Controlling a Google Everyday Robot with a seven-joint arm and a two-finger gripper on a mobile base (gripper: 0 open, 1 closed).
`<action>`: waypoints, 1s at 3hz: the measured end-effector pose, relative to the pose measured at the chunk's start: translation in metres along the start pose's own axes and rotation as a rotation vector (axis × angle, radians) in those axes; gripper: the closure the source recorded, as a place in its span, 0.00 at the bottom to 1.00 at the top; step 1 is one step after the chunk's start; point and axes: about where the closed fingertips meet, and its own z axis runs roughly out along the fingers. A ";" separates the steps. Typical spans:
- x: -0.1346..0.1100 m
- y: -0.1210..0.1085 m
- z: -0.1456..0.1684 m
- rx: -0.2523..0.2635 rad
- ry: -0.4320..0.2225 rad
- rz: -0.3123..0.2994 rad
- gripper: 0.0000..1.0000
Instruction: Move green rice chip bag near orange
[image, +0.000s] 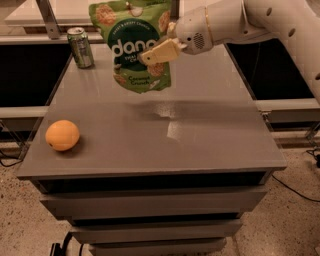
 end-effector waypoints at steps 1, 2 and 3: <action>-0.022 0.044 0.002 -0.056 0.014 -0.034 1.00; -0.024 0.048 0.003 -0.060 0.017 -0.037 1.00; -0.023 0.048 0.021 -0.037 -0.011 -0.033 1.00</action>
Offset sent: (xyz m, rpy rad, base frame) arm -0.0398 0.0143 0.0128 -0.0197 -0.0065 0.0566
